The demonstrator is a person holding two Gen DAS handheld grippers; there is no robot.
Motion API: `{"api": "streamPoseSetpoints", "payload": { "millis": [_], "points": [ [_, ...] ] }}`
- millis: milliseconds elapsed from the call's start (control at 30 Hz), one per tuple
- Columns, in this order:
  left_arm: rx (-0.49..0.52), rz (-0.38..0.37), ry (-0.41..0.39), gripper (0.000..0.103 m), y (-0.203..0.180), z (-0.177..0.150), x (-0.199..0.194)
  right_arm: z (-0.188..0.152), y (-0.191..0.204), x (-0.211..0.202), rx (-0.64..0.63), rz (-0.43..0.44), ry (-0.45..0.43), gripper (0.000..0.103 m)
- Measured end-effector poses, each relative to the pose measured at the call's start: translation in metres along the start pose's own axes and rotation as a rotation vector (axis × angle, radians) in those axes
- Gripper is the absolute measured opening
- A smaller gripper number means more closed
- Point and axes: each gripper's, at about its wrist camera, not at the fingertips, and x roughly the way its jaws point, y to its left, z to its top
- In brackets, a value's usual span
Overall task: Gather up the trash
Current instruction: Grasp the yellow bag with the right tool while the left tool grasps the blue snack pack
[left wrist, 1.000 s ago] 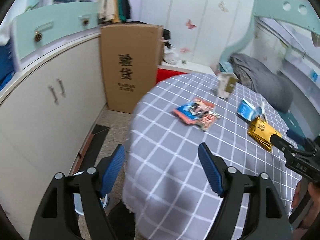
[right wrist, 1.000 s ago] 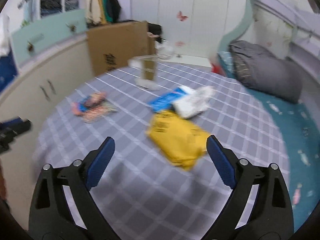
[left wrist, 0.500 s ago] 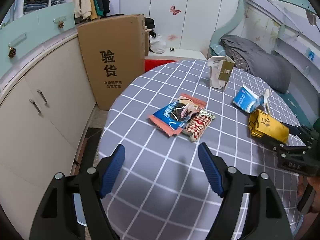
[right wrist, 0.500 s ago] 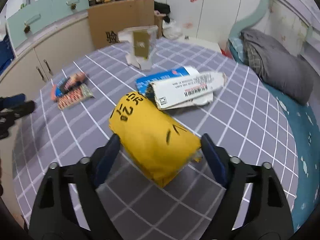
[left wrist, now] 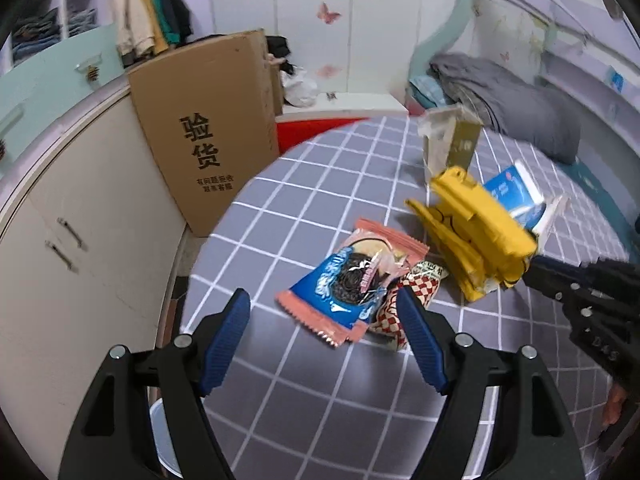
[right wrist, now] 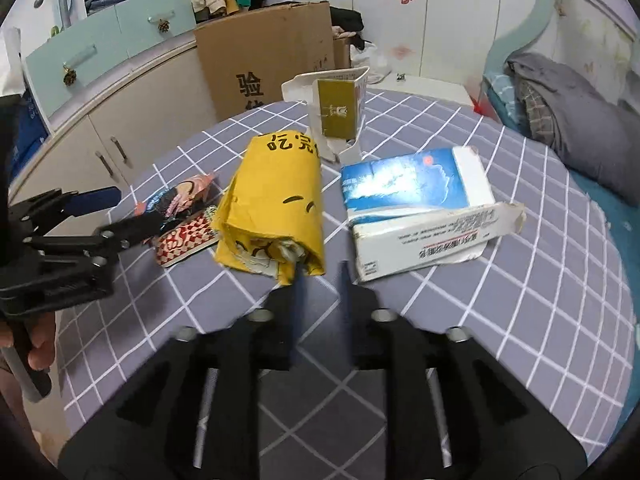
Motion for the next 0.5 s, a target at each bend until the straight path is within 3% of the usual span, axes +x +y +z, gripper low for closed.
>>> {"api": "streamPoseSetpoints", "payload": {
  "millis": [67, 300, 400, 500],
  "points": [
    [0.023, 0.006, 0.007, 0.074, -0.003, 0.003, 0.008, 0.001, 0.001, 0.0, -0.013, -0.004, -0.004, 0.058],
    [0.096, -0.022, 0.015, 0.074, -0.017, 0.016, 0.026, 0.002, -0.01, -0.006, 0.041, 0.048, -0.027, 0.065],
    [0.074, -0.057, 0.027, 0.073, -0.014, 0.022, 0.032, 0.005, -0.012, -0.005, 0.049, 0.065, -0.027, 0.067],
    [0.01, -0.131, 0.045, 0.049, -0.005, 0.023, 0.037, 0.009, -0.011, -0.002, 0.052, 0.086, -0.018, 0.07]
  ]
}}
